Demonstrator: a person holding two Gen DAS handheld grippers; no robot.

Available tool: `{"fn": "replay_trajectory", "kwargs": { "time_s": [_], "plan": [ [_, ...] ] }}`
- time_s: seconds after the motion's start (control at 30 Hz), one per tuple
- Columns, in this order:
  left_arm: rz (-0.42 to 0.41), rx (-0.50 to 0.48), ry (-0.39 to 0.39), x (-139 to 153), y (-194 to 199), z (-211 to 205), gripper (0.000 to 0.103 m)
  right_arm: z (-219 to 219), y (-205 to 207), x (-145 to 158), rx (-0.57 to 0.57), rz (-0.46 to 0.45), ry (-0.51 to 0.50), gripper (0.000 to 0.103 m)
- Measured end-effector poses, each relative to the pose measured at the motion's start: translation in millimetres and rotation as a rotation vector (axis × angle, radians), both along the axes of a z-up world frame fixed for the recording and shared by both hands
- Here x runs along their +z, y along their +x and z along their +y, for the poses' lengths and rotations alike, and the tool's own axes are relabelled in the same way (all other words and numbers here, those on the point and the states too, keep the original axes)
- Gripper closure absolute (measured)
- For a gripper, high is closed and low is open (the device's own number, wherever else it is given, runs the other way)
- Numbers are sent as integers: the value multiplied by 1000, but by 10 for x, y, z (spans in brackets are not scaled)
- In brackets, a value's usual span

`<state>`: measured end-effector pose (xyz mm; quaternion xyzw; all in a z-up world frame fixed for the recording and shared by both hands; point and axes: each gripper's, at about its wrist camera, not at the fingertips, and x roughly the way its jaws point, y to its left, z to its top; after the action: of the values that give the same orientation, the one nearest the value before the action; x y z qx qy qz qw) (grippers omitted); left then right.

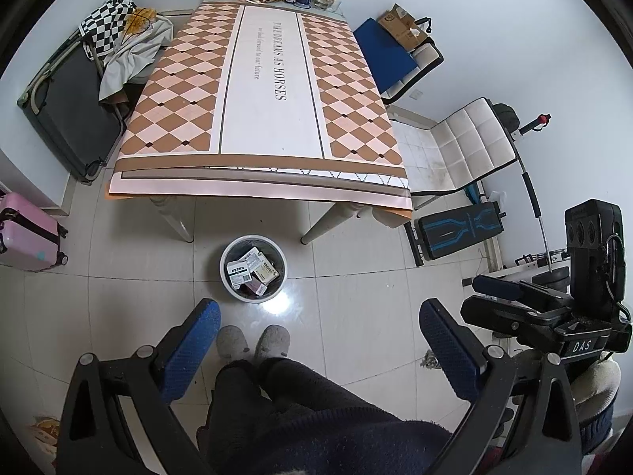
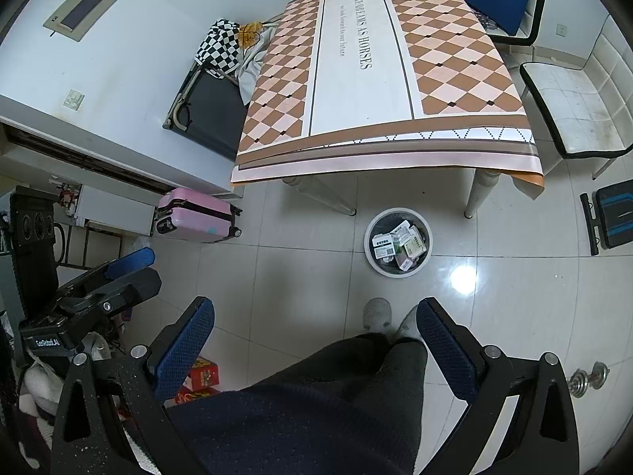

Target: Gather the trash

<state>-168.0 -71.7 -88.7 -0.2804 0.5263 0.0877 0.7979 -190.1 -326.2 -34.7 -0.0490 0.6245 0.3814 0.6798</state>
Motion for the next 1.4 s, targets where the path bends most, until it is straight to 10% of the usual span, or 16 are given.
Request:
{"fn": "replay_trajectory", "kwargs": {
  "time_s": [1.4],
  "plan": [
    [-21,-32,10,88,-24,-17,0,-51,-103,91,-10,-8,6,0]
  ]
}}
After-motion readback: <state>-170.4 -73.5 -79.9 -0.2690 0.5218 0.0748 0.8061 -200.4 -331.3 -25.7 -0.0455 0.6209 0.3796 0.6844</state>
